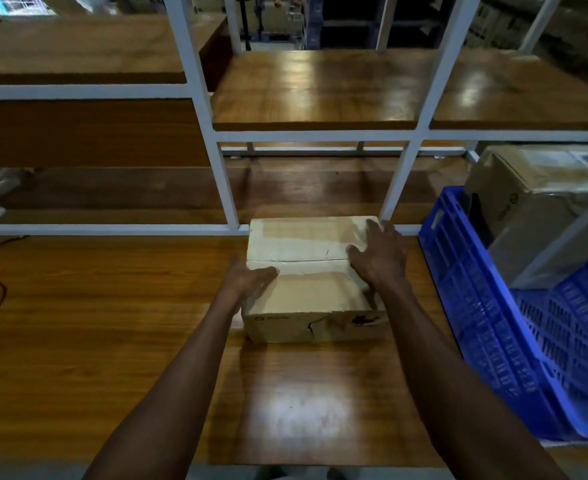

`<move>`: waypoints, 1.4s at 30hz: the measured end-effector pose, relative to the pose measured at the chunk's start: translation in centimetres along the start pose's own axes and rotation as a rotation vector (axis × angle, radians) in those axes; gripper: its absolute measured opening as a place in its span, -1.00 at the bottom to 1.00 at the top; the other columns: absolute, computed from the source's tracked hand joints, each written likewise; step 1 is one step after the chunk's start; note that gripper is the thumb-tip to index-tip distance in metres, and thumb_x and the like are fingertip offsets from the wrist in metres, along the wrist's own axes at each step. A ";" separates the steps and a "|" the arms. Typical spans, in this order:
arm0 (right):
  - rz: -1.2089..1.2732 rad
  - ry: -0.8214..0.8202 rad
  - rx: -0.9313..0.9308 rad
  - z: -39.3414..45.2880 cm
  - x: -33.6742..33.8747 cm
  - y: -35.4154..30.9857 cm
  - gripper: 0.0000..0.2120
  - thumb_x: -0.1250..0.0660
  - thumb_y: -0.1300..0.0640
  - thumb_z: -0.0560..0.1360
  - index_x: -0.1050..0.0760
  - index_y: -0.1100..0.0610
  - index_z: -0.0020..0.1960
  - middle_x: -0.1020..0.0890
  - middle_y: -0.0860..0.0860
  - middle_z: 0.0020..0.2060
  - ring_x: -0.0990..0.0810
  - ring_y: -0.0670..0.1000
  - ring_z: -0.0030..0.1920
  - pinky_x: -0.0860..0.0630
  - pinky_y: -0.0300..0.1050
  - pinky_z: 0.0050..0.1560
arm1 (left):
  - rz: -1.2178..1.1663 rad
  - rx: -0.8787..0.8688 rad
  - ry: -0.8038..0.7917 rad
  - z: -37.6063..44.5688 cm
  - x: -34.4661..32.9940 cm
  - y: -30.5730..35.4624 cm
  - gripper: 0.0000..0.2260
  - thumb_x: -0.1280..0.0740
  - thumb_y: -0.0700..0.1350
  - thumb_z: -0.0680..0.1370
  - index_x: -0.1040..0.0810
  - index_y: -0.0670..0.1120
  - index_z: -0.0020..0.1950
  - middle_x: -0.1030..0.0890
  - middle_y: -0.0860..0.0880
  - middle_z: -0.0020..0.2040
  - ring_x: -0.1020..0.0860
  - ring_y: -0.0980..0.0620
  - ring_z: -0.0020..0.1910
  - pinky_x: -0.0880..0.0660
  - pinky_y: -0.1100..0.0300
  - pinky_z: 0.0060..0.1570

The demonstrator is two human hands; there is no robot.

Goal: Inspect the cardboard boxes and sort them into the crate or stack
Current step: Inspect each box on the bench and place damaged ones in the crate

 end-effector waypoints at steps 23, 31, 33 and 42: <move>-0.225 -0.303 0.126 2.4 -1.8 -5.4 -0.31 -0.39 -0.14 0.54 -0.26 -0.09 0.60 -0.12 0.14 0.66 -0.07 0.30 0.63 -0.17 0.28 0.55 | 0.912 -0.398 0.188 1.4 -6.0 8.7 -0.40 -0.36 0.07 0.58 -0.22 0.19 0.58 -0.20 -0.01 0.60 -0.17 -0.18 0.53 -0.12 -0.23 0.42; -0.233 -0.299 0.178 2.4 -3.4 -4.3 -0.23 -0.24 -0.37 0.57 -0.06 -0.19 0.68 0.03 0.08 0.70 0.07 0.28 0.67 0.03 0.33 0.60 | 0.895 -0.350 0.054 1.4 -6.1 9.5 -0.36 -0.35 0.05 0.58 -0.17 0.20 0.62 -0.07 -0.05 0.64 -0.03 -0.29 0.59 -0.03 -0.32 0.50; -0.240 -0.309 0.183 2.3 -3.6 -4.3 -0.22 -0.22 -0.39 0.57 -0.04 -0.20 0.68 0.04 0.08 0.70 0.09 0.28 0.67 0.04 0.32 0.60 | 0.883 -0.336 0.008 1.0 -7.2 9.4 -0.34 -0.32 0.09 0.59 -0.10 0.25 0.64 0.03 0.00 0.68 0.10 -0.30 0.62 0.06 -0.36 0.52; -0.298 -0.326 0.211 0.6 -3.5 -6.3 -0.39 -0.23 -0.17 0.66 -0.18 -0.09 0.65 -0.11 0.09 0.67 -0.13 0.28 0.62 -0.15 0.31 0.54 | 0.930 -0.321 -0.042 0.9 -8.3 8.5 -0.37 -0.20 0.21 0.64 0.01 0.30 0.65 0.13 0.05 0.70 0.24 -0.29 0.63 0.18 -0.41 0.51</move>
Point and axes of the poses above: each hand's wrist, its own z-axis towards the middle knuckle, its own x-axis out of the back of the hand, y = z × x, the point moved 6 cm from there along z, towards the middle knuckle
